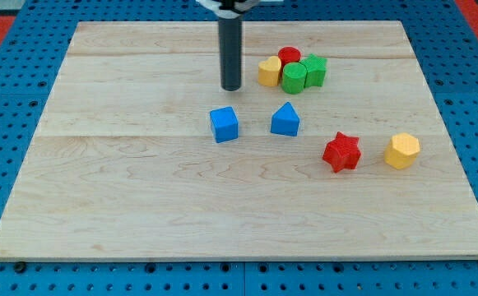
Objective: Push the blue cube to the center of the board
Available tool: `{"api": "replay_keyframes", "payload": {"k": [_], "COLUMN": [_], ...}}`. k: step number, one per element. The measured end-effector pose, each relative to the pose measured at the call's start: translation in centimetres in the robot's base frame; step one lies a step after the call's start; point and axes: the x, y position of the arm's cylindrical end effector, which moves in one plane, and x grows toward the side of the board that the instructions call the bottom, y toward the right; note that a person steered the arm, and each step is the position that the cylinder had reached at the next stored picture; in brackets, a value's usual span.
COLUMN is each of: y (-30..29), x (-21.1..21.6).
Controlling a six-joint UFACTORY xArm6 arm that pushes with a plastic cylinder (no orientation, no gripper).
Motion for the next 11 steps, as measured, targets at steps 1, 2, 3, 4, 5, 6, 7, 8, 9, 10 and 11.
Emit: {"api": "replay_keyframes", "payload": {"k": [1,2,3,4,5,6,7,8,9,10,11], "y": [-3.3,-4.6,-4.8,-4.8,-4.0,-3.0,-3.0,-0.1,3.5,4.7,3.4], "x": [0.3,3.5,4.0,4.0,4.7,8.5,12.1,12.6,10.4,7.6,8.0]}}
